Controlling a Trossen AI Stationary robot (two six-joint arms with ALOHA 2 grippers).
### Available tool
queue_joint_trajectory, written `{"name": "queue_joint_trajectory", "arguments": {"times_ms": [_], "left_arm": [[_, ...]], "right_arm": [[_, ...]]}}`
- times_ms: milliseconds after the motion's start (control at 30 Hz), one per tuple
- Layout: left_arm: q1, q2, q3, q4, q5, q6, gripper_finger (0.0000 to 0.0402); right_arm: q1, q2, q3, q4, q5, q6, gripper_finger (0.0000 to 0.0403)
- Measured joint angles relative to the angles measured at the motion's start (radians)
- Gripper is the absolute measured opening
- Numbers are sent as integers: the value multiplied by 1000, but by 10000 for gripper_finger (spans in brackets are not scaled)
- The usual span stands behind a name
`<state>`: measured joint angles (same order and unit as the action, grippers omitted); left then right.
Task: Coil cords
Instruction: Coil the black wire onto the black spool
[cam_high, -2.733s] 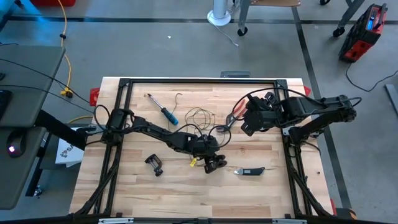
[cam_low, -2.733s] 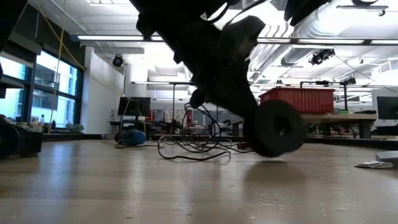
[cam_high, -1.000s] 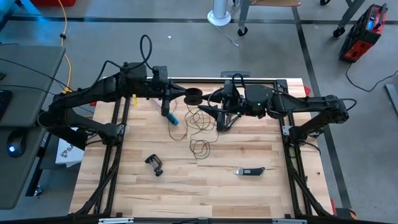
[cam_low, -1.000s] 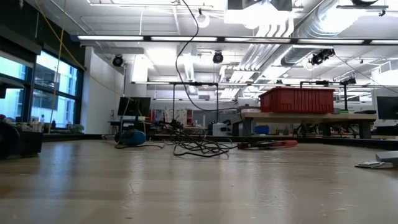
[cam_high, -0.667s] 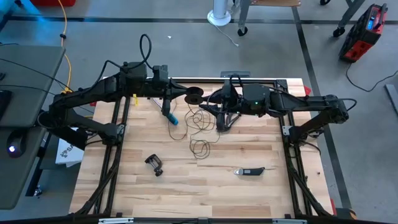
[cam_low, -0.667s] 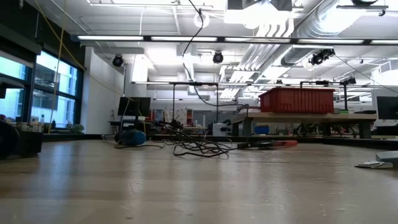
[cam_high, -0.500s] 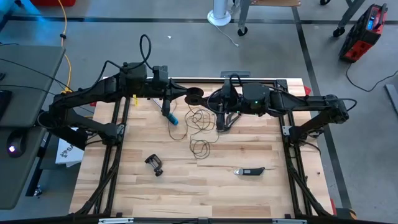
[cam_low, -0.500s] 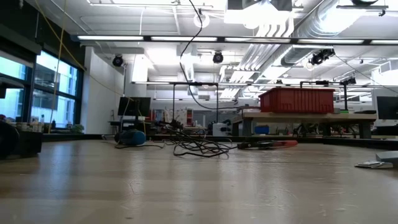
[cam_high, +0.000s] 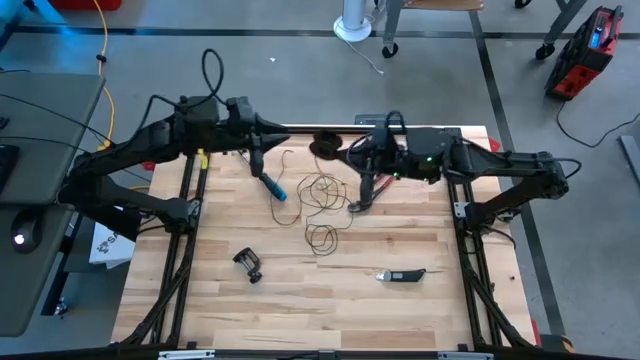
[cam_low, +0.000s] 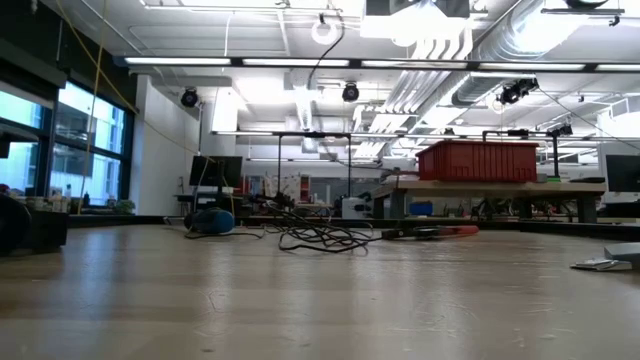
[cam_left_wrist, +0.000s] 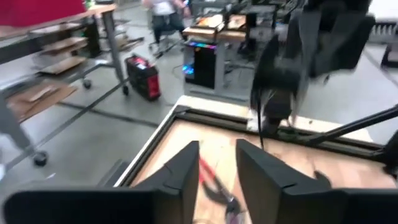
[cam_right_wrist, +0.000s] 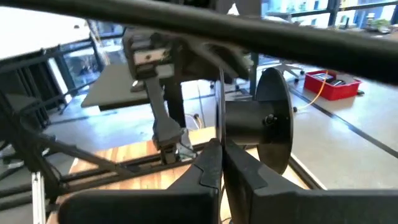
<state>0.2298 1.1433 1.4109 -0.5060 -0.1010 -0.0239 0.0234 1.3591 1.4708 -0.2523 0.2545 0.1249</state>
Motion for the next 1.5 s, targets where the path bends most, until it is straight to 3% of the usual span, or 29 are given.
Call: {"name": "queue_joint_trajectory", "arguments": {"times_ms": [133, 200, 300, 567, 733, 867, 1000, 1100, 1233, 1500], "left_arm": [[1, -31, 0, -37, -22, -25, 141], [-6, -34, 0, -42, -17, -39, 150], [-28, -28, -4, -41, -9, -46, 155], [-59, 4, -4, -14, 113, -34, 156], [-60, -8, -6, 21, 129, -48, 157], [-60, -23, -6, 137, 219, -141, 157], [-60, -23, -6, 249, 309, -283, 157], [-72, -29, -4, 270, 339, -282, 157], [-106, -32, -4, 184, 259, -166, 157], [-119, -8, -4, 162, 141, -52, 157]], "right_arm": [[-17, -18, 0, 28, 0, 137, 1], [-36, -19, 0, 25, -9, 353, 1], [-73, -19, 0, -2, -105, 625, 1], [-63, -15, 0, 162, -258, 714, 0], [-52, -14, 0, 166, -338, 642, 0], [-43, -7, 0, 167, -427, 438, 0], [-25, -1, 0, 166, -427, 248, 0], [-27, 5, 0, 160, -332, 151, 0], [-29, 12, 0, 164, -191, 68, 0], [-26, 51, 0, 152, -195, -55, 0]]}}
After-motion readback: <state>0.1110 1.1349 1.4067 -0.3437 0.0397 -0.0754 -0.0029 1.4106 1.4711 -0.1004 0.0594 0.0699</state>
